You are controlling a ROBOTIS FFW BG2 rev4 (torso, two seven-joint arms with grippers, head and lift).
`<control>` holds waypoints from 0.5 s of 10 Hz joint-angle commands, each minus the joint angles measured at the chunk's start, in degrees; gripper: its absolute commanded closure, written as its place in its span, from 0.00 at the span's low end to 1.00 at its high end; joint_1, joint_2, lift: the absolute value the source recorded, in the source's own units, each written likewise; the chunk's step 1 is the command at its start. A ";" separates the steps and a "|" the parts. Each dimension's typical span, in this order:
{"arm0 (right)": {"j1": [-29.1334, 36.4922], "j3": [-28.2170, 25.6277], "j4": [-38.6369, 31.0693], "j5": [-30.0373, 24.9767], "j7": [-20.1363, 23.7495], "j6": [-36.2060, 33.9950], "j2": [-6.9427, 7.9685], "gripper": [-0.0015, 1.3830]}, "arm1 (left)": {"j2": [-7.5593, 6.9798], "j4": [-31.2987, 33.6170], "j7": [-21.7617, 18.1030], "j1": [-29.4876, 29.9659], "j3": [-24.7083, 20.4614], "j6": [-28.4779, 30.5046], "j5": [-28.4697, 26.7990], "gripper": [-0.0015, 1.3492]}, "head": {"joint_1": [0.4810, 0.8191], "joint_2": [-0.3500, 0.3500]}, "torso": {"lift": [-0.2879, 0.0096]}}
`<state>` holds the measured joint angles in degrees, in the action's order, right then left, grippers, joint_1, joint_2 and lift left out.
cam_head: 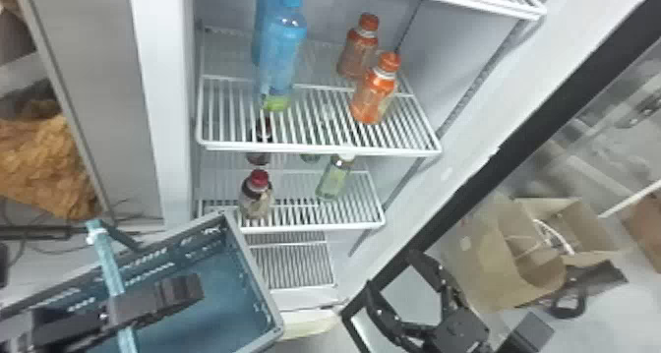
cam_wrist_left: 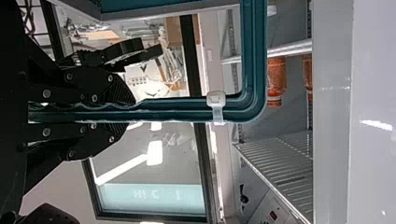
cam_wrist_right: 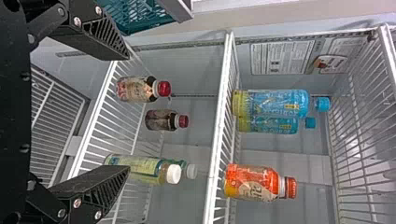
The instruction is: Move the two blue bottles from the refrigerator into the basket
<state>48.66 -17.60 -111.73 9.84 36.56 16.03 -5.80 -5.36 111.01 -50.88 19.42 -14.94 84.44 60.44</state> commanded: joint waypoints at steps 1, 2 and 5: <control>0.00 0.00 0.00 -0.01 0.00 0.00 0.00 0.16 | 0.00 -0.13 -0.01 -0.02 0.09 0.07 -0.11 0.89 | 0.63 0.00 | 0.93; 0.00 0.00 -0.14 -0.01 0.00 0.00 -0.09 0.16 | 0.00 -0.13 -0.01 -0.02 0.09 0.07 -0.11 0.89 | 0.63 0.00 | 0.93; 2.10 -1.03 -2.81 -0.12 -0.09 1.13 0.70 0.16 | 0.00 -0.13 0.08 -0.02 0.20 0.07 -0.11 0.89 | 0.63 0.00 | 0.93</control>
<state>49.86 -18.12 -113.38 9.73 36.44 16.92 -5.51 -5.36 110.88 -50.84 19.52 -14.74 84.58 60.33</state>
